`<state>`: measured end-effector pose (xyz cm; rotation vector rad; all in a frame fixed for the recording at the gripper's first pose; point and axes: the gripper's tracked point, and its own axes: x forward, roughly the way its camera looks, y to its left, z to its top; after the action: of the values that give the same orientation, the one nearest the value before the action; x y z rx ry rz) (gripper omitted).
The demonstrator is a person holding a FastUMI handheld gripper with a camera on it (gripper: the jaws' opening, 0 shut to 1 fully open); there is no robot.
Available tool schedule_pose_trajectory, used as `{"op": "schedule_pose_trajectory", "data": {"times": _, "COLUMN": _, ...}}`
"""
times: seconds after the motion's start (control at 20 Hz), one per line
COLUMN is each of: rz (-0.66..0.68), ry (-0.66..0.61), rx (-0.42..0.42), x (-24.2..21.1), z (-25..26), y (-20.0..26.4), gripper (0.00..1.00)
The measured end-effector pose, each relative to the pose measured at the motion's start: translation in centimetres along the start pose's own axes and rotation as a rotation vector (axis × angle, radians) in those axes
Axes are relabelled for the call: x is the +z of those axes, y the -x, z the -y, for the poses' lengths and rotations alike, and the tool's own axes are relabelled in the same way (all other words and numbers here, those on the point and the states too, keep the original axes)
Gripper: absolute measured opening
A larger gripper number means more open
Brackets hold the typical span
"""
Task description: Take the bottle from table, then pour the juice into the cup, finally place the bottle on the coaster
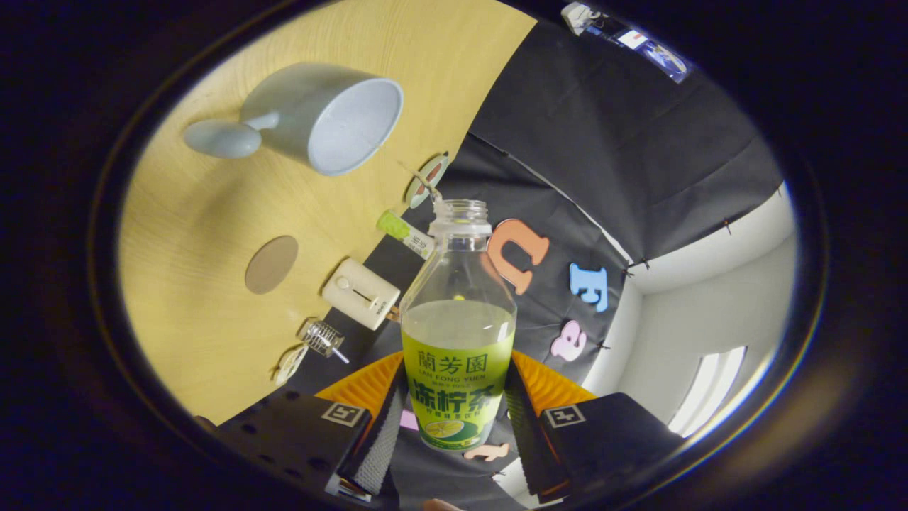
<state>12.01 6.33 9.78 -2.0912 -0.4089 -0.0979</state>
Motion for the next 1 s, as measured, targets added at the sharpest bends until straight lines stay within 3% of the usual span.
{"op": "schedule_pose_trajectory", "data": {"times": 0.55, "rz": -0.008, "ry": 0.005, "rx": -0.018, "x": 0.0, "z": 0.4, "y": 0.0, "gripper": 0.77}}
{"op": "schedule_pose_trajectory", "data": {"times": 1.0, "rz": -0.087, "ry": -0.391, "rx": 0.126, "x": -0.9, "z": -3.3, "y": 1.5, "gripper": 0.77}}
